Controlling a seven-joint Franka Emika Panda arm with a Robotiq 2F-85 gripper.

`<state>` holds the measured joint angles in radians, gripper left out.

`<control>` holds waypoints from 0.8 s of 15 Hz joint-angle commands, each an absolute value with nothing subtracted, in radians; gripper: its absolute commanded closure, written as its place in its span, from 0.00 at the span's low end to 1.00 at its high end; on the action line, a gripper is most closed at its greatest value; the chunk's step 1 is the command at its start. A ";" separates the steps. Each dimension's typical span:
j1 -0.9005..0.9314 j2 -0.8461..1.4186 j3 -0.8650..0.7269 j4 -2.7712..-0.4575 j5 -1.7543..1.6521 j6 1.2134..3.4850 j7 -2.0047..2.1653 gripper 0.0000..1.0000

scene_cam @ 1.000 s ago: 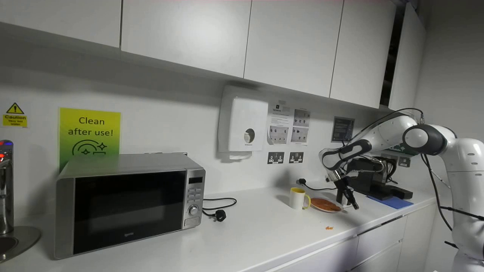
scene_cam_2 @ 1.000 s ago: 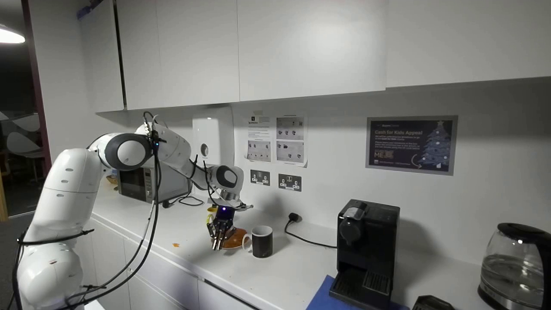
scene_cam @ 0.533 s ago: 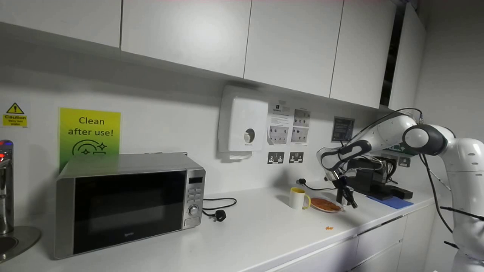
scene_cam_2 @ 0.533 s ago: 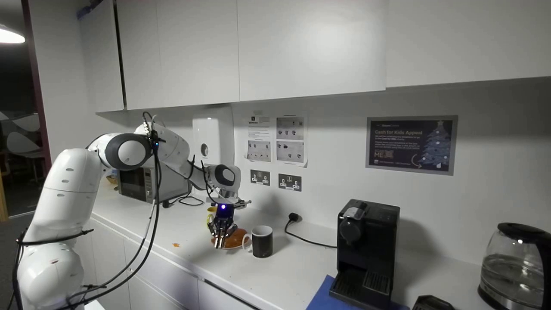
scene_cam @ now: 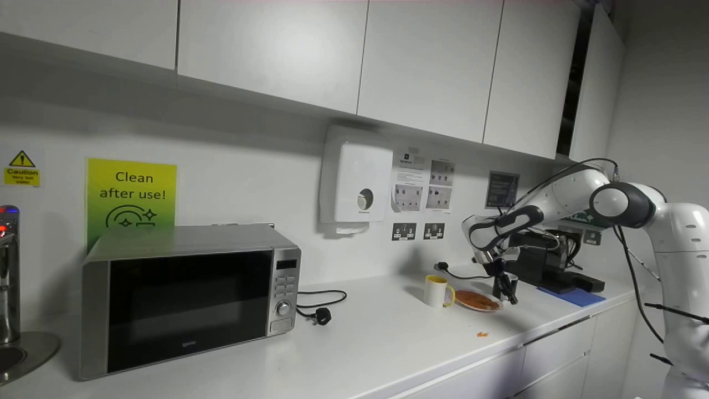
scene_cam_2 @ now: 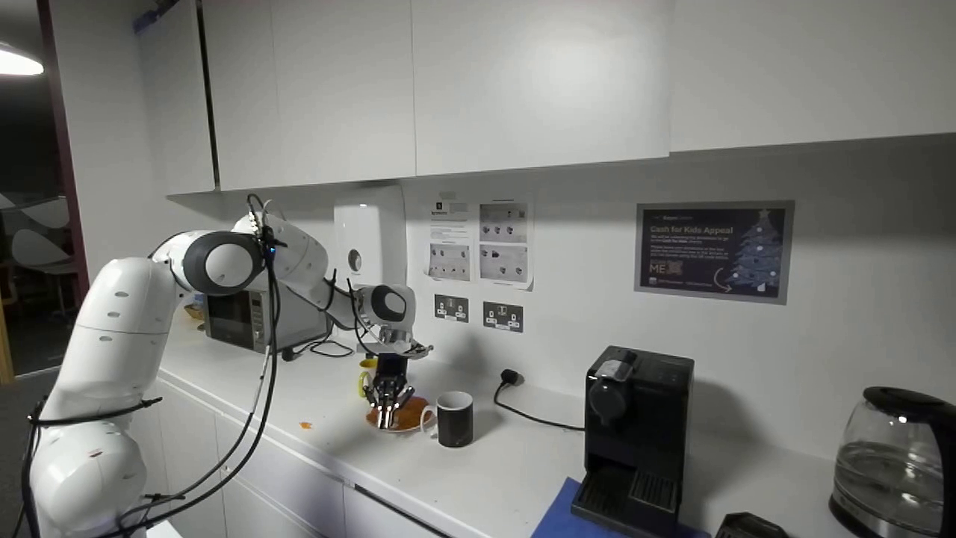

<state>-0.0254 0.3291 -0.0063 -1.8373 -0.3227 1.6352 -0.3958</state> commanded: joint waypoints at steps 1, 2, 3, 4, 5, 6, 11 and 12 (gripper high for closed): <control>-0.024 0.321 -0.006 -1.839 -0.355 1.660 -0.358 0.97; -0.024 0.319 -0.006 -1.839 -0.357 1.666 -0.354 0.97; -0.025 0.316 -0.006 -1.839 -0.357 1.670 -0.352 0.97; -0.026 0.313 -0.006 -1.839 -0.355 1.672 -0.351 0.97; -0.027 0.308 -0.006 -1.839 -0.355 1.671 -0.354 0.97; -0.027 0.304 -0.005 -1.840 -0.356 1.669 -0.357 0.97; -0.026 0.254 -0.003 -1.860 -0.369 1.674 -0.373 0.97; -0.025 0.238 -0.003 -1.865 -0.374 1.677 -0.373 0.97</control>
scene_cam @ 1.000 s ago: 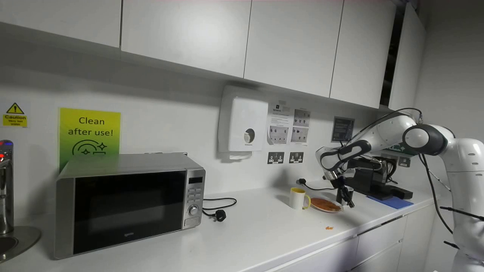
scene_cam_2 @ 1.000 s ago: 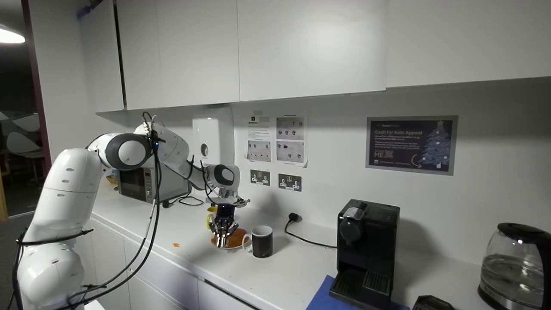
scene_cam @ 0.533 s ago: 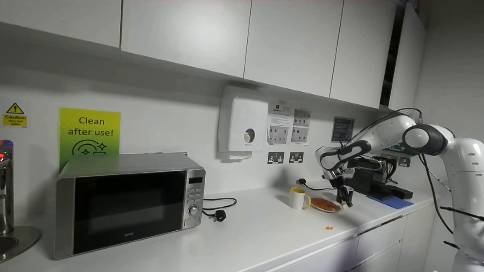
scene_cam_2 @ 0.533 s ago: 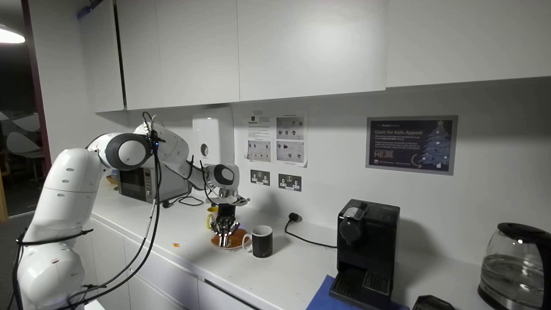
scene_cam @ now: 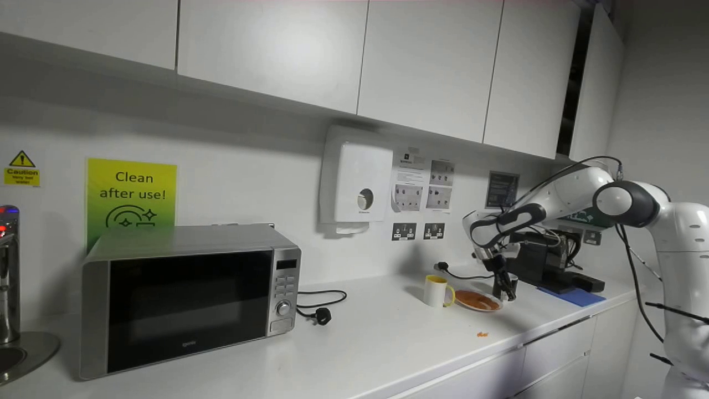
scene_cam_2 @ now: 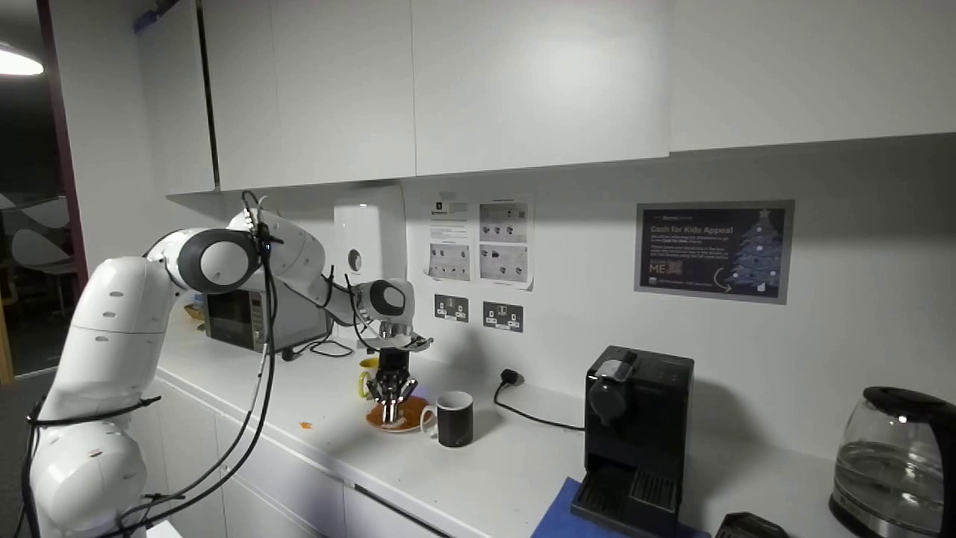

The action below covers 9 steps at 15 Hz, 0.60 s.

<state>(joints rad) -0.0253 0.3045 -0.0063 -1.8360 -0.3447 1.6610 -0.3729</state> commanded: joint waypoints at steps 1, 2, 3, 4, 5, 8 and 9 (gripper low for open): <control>-0.023 0.225 -0.003 -1.869 -0.383 1.682 -0.370 0.97; -0.021 0.210 -0.003 -1.873 -0.389 1.683 -0.371 0.97; -0.020 0.194 -0.002 -1.877 -0.395 1.684 -0.374 0.97; -0.018 0.181 0.000 -1.881 -0.399 1.685 -0.375 0.97; -0.015 0.166 0.001 -1.887 -0.409 1.689 -0.371 0.97; -0.005 0.122 0.007 -1.907 -0.426 1.696 -0.368 0.97; -0.003 0.108 0.010 -1.915 -0.429 1.698 -0.368 0.97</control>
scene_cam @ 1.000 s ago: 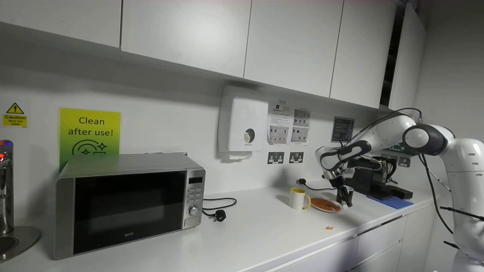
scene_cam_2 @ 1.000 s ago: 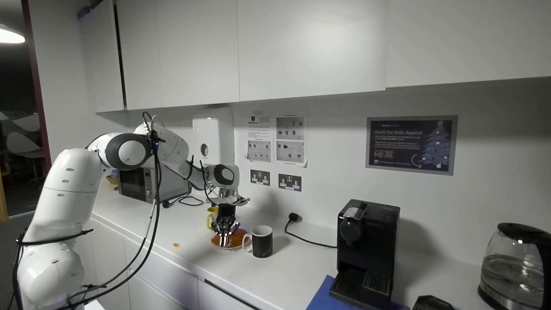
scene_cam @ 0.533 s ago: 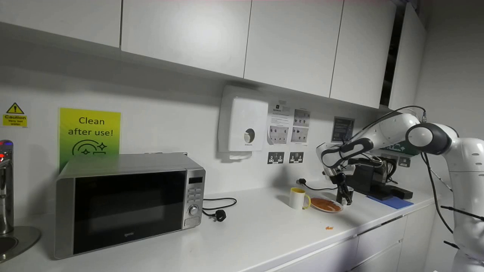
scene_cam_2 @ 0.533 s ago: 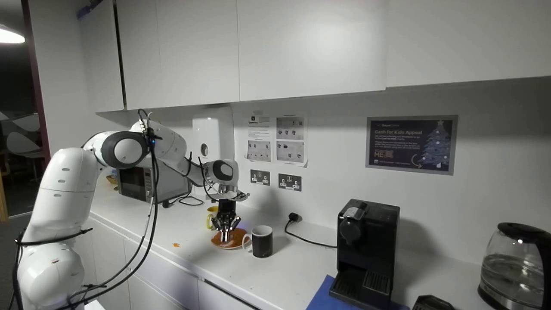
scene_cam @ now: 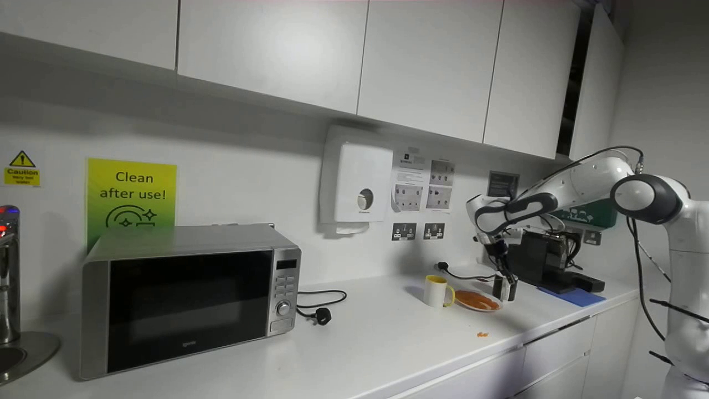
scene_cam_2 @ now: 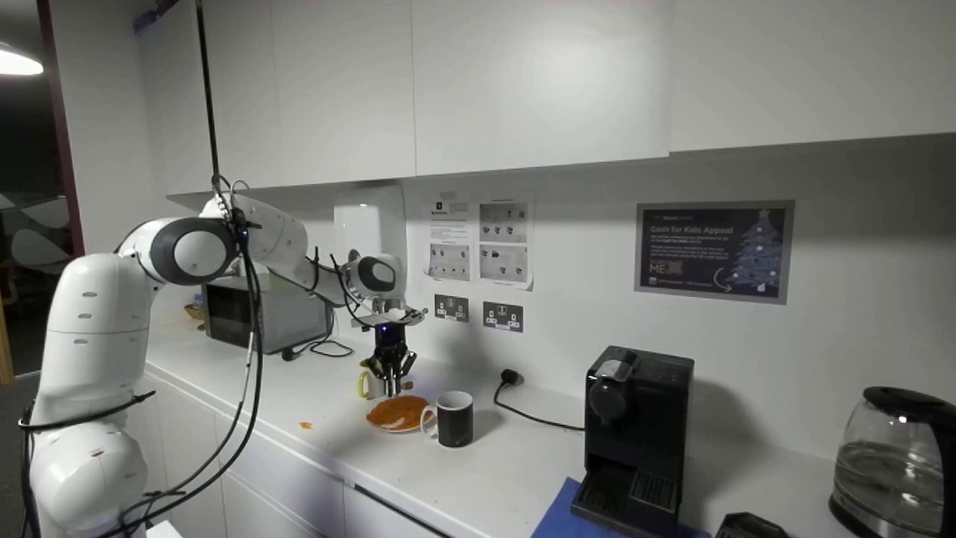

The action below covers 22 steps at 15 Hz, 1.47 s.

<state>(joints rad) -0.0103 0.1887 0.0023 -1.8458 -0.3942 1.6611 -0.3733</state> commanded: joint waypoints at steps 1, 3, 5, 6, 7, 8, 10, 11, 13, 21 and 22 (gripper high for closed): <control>-0.001 0.092 0.013 -1.926 -0.432 1.701 -0.367 0.97; 0.006 0.061 0.016 -1.949 -0.440 1.703 -0.363 0.97; 0.011 0.030 0.018 -1.975 -0.449 1.706 -0.358 0.97; 0.013 0.013 0.018 -1.991 -0.453 1.709 -0.357 0.97; 0.015 -0.005 0.018 -2.006 -0.458 1.711 -0.352 0.97; 0.015 -0.023 0.017 -2.023 -0.457 1.715 -0.354 0.97; 0.014 -0.060 0.015 -2.060 -0.458 1.723 -0.350 0.97; 0.014 -0.076 0.014 -2.077 -0.461 1.728 -0.347 0.97; 0.013 -0.109 0.012 -2.110 -0.470 1.747 -0.343 0.97; 0.016 -0.175 0.013 -2.178 -0.498 1.834 -0.306 0.97; 0.017 -0.177 0.014 -2.179 -0.498 1.838 -0.309 0.97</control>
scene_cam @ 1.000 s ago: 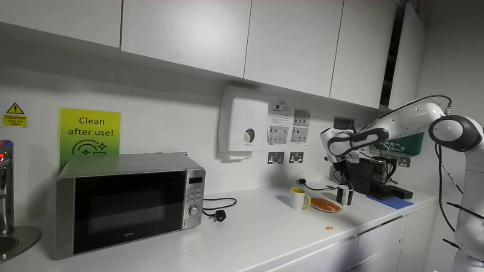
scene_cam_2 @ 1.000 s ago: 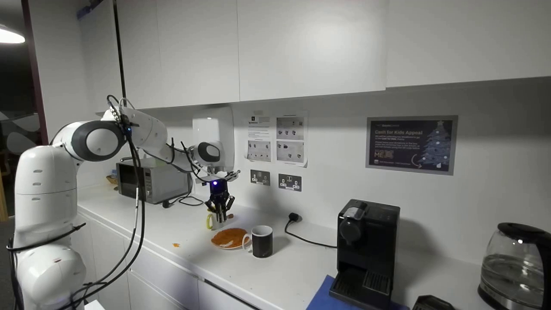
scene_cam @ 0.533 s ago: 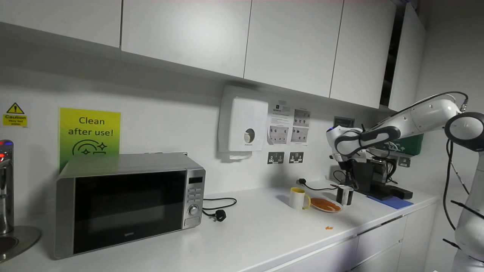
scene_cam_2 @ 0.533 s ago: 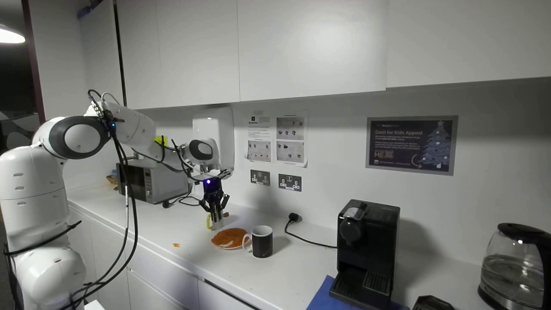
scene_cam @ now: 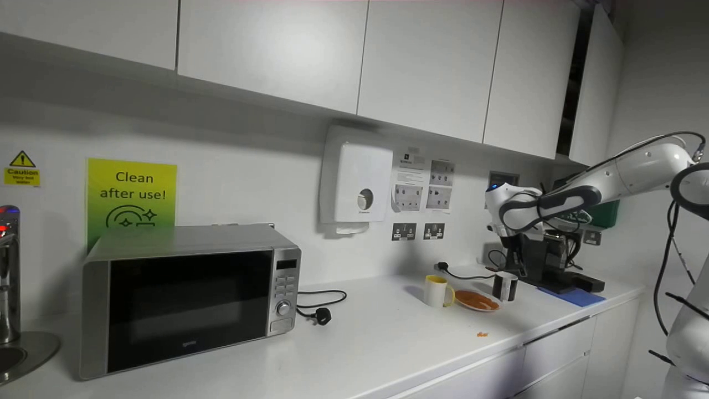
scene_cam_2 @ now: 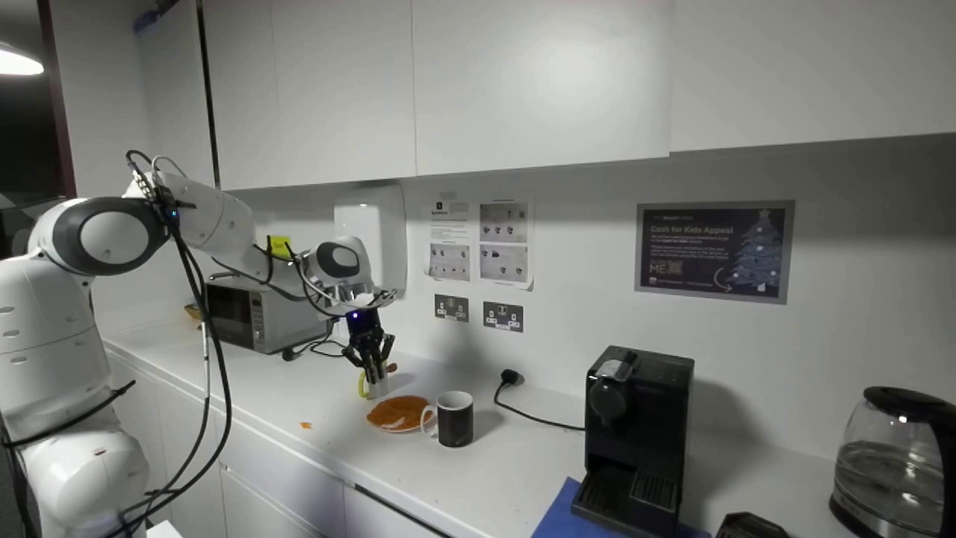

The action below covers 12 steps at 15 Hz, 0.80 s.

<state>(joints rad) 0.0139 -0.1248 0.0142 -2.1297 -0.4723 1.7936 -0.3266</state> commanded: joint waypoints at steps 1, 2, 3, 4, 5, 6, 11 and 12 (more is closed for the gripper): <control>0.018 -0.178 0.015 -2.177 -0.496 1.840 -0.311 0.97; 0.019 -0.178 0.017 -2.176 -0.496 1.842 -0.311 0.97; 0.021 -0.176 0.018 -2.173 -0.497 1.842 -0.311 0.97; 0.023 -0.174 0.021 -2.169 -0.496 1.838 -0.310 0.97; 0.025 -0.173 0.023 -2.166 -0.496 1.837 -0.310 0.97; 0.028 -0.172 0.026 -2.163 -0.494 1.833 -0.312 0.97; 0.048 -0.162 0.048 -2.147 -0.502 1.818 -0.308 0.97; 0.051 -0.159 0.053 -2.142 -0.504 1.816 -0.307 0.97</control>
